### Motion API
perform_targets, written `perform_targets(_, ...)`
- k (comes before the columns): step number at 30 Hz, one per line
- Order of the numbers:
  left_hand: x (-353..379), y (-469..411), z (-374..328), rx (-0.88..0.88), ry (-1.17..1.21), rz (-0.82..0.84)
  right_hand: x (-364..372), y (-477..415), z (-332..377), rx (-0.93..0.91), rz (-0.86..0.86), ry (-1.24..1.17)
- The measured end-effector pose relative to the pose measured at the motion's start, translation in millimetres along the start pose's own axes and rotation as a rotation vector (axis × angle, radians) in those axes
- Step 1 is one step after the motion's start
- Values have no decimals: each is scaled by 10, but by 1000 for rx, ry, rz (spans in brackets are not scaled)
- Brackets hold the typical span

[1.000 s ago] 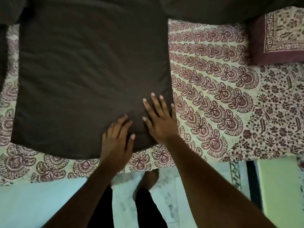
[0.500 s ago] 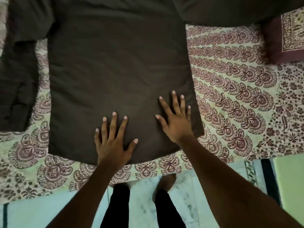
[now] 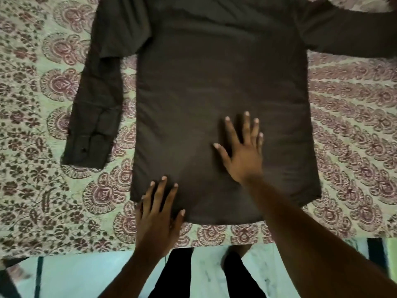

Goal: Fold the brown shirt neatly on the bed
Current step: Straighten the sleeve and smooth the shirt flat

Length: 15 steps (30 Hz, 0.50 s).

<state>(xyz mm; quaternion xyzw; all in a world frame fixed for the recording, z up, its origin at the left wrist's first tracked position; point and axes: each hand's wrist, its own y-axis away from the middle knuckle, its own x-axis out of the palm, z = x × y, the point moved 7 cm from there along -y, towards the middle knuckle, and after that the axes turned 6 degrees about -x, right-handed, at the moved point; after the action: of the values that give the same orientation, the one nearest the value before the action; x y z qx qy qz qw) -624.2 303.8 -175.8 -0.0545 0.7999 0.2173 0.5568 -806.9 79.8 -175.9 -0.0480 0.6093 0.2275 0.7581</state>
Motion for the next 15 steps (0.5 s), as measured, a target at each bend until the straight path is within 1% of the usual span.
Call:
perform_targets(2, -151, -127, 91, -43, 101, -58, 207, -72, 480, -153, 83, 63)
perform_targets(5, -472, -584, 236, -79, 138, -163, 485, 318, 987, -390, 131, 163)
perform_targets(7, -600, -969, 311, -18, 43, -136, 577, 662, 1165, -546, 151, 178)
perform_targets(9, -578, -1228, 372, 117, -93, -38, 605, 879, 1271, -674, 164, 212)
perform_targets(10, -527, -1266, 423, 172, -138, 9, 578, 887, 1285, -697, 158, 218)
perform_targets(11, -478, -1239, 497, 200, -161, 45, 517, 802, 1275, -675, 128, 214)
perform_targets(13, -385, -1024, 628, 203, -172, 91, 341, 413, 1178, -534, 30, 186)
perform_targets(15, -313, -732, 695, 189, -179, 116, 180, -143, 1044, -356, -28, 152)
